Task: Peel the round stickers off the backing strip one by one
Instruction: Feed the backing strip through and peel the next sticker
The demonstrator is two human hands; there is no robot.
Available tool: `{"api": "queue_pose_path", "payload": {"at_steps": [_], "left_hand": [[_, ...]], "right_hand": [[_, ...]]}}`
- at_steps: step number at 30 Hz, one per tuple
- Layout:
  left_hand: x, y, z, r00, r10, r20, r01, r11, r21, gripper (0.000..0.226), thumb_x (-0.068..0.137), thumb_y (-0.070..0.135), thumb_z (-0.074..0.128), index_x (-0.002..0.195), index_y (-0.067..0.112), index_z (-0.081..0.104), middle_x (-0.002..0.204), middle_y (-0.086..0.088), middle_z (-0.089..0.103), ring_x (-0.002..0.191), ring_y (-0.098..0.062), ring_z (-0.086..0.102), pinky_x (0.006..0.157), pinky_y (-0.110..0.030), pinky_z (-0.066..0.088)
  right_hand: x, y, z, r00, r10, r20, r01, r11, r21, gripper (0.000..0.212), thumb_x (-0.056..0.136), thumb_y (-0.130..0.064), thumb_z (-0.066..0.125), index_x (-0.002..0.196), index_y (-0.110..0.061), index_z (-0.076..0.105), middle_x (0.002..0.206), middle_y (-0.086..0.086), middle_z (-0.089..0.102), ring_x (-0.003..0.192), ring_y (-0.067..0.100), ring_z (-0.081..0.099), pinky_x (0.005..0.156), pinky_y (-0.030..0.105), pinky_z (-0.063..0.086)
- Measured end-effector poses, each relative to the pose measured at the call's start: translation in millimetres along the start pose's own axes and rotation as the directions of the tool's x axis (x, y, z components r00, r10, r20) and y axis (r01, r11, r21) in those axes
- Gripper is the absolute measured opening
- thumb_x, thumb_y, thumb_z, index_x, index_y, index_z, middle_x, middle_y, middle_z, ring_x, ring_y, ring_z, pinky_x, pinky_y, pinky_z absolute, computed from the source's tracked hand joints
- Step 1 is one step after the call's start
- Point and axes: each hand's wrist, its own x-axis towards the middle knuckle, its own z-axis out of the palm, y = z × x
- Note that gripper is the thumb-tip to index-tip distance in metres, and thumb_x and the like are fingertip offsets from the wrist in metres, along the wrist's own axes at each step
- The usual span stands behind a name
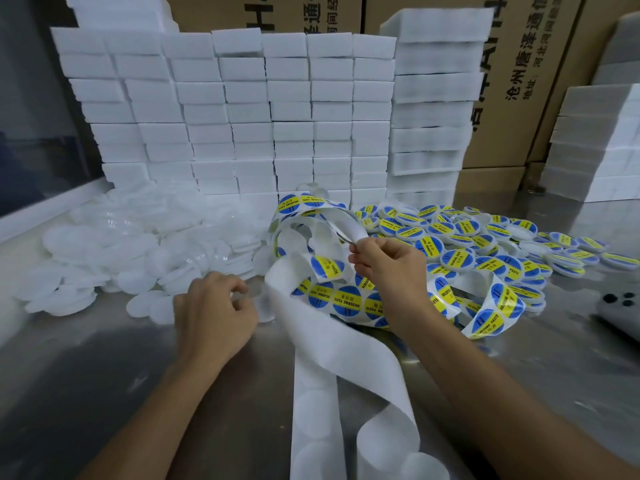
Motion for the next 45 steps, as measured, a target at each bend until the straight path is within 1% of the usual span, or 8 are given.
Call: {"api": "queue_pose_path", "payload": {"at_steps": [3,8,16,24,33,35,38,45], "left_hand": [[3.4,-9.4,1.5,0.981,-0.089,0.171,0.029,0.946,0.324,0.037,0.086,0.029,0.058,0.122,0.023,0.064,0.130,-0.003,0.057,0.119,-0.026,0.048,0.095,-0.047,0.033],[4.1,-10.6,3.3,0.953,-0.122,0.276,0.000,0.915,0.403,0.032,0.096,0.040,0.045,0.122,0.033,0.064,0.140,0.003,0.048,0.127,-0.022,0.040,0.100,-0.049,0.029],[3.8,-13.2,-2.0,0.984,-0.075,0.164,0.032,0.968,0.249,0.014,0.088,0.003,0.060,0.084,0.010,0.072,0.081,-0.007,0.062,0.083,-0.024,0.056,0.068,-0.038,0.052],[4.7,-8.5,-5.7,0.988,-0.051,0.149,0.008,0.960,0.280,0.014,0.082,0.001,0.062,0.080,0.010,0.072,0.080,-0.007,0.065,0.083,-0.027,0.056,0.074,-0.043,0.050],[3.9,11.2,-4.9,0.959,0.256,-0.118,-0.268,0.958,-0.103,0.017,0.086,-0.006,0.057,0.088,0.011,0.056,0.093,-0.006,0.059,0.089,-0.029,0.051,0.077,-0.042,0.042],[1.8,17.2,-5.5,0.965,0.217,-0.148,-0.254,0.916,-0.311,0.017,0.092,0.000,0.052,0.092,0.017,0.051,0.097,0.003,0.060,0.091,-0.020,0.052,0.078,-0.023,0.042],[-2.2,29.6,-8.4,0.969,0.163,-0.187,-0.237,0.824,-0.515,0.005,0.094,0.016,0.046,0.093,0.020,0.048,0.088,0.017,0.058,0.077,-0.001,0.054,0.069,-0.005,0.040],[-7.2,52.4,-8.1,1.000,0.005,0.029,0.022,0.543,-0.839,0.019,0.099,0.003,0.049,0.089,0.019,0.053,0.078,-0.005,0.065,0.062,-0.018,0.064,0.061,-0.026,0.056]], "right_hand": [[-1.4,-1.2,0.4,0.998,-0.057,-0.032,0.057,0.998,-0.020,0.012,0.086,-0.011,0.068,0.078,-0.012,0.076,0.068,-0.001,0.073,0.066,0.005,0.068,0.062,0.014,0.053],[-5.3,-2.9,0.9,0.992,-0.124,-0.026,0.123,0.991,-0.045,0.004,0.084,-0.009,0.074,0.083,-0.011,0.078,0.068,-0.008,0.073,0.065,0.000,0.066,0.063,0.012,0.051],[-10.2,-3.7,2.3,0.989,-0.144,-0.016,0.144,0.989,0.011,0.025,0.081,-0.003,0.077,0.101,-0.016,0.070,0.073,-0.007,0.073,0.071,0.003,0.068,0.067,0.014,0.054],[-11.4,-3.4,3.2,0.981,-0.193,-0.030,0.191,0.980,-0.056,0.011,0.083,-0.014,0.078,0.082,-0.025,0.075,0.079,-0.005,0.076,0.079,0.013,0.072,0.077,0.027,0.059],[-14.2,-3.4,5.3,0.987,-0.151,0.061,0.157,0.982,-0.107,0.003,0.087,-0.023,0.074,0.087,-0.023,0.071,0.102,0.006,0.071,0.074,0.001,0.066,0.060,0.022,0.053],[-17.2,-6.3,7.2,0.976,-0.194,0.096,0.204,0.973,-0.107,0.013,0.086,-0.022,0.075,0.096,-0.024,0.068,0.098,0.000,0.071,0.079,0.005,0.068,0.065,0.029,0.057],[-23.4,-9.1,12.2,0.948,-0.252,0.197,0.271,0.959,-0.079,0.037,0.081,-0.015,0.080,0.111,-0.025,0.060,0.099,-0.002,0.071,0.086,0.008,0.069,0.063,0.018,0.053],[-30.5,-5.6,21.2,0.916,-0.261,0.304,0.285,0.958,-0.035,0.046,0.080,-0.002,0.078,0.105,-0.031,0.053,0.087,0.005,0.075,0.079,0.021,0.070,0.068,0.032,0.056]]}}
